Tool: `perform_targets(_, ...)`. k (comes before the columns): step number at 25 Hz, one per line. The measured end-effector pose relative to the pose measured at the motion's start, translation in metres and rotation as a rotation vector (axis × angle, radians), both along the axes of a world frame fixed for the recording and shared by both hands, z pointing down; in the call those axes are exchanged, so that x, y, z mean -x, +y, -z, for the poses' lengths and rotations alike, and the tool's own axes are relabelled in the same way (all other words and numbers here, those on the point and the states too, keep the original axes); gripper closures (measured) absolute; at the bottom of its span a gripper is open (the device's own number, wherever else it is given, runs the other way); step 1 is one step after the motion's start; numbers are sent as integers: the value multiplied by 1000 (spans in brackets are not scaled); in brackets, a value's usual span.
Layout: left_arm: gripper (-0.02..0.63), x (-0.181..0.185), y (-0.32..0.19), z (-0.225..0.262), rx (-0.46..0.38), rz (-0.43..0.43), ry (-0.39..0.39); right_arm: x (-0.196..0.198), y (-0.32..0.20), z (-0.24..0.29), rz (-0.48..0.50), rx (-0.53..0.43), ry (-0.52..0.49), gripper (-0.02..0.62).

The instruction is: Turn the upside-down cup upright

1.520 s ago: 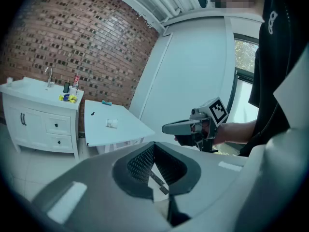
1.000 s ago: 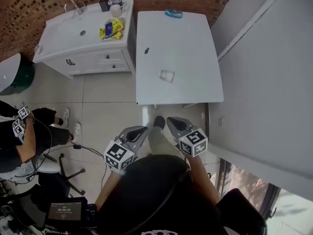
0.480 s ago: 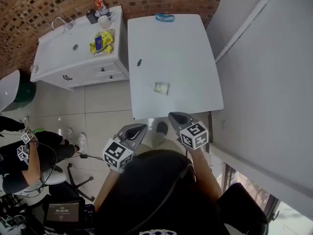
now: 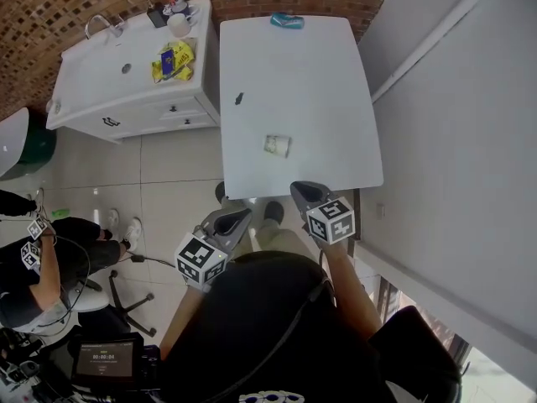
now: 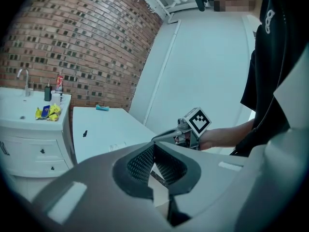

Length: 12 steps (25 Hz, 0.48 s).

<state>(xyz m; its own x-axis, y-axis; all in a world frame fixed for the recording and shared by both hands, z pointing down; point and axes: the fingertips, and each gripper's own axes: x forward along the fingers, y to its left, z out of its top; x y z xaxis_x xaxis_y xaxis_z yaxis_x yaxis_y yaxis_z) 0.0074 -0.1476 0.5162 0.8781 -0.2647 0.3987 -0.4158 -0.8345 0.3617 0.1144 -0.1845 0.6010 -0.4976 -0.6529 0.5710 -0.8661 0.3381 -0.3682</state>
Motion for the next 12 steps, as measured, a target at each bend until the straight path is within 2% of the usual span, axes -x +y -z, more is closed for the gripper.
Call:
perform_targets(6, 591, -1, -11, -1, -2, -41, 11, -6, -6, -15, -73, 35, 8, 584)
perform_targets(12, 591, 7, -28, -2, -13, -59, 8, -24, -39, -54, -135, 63, 22, 551)
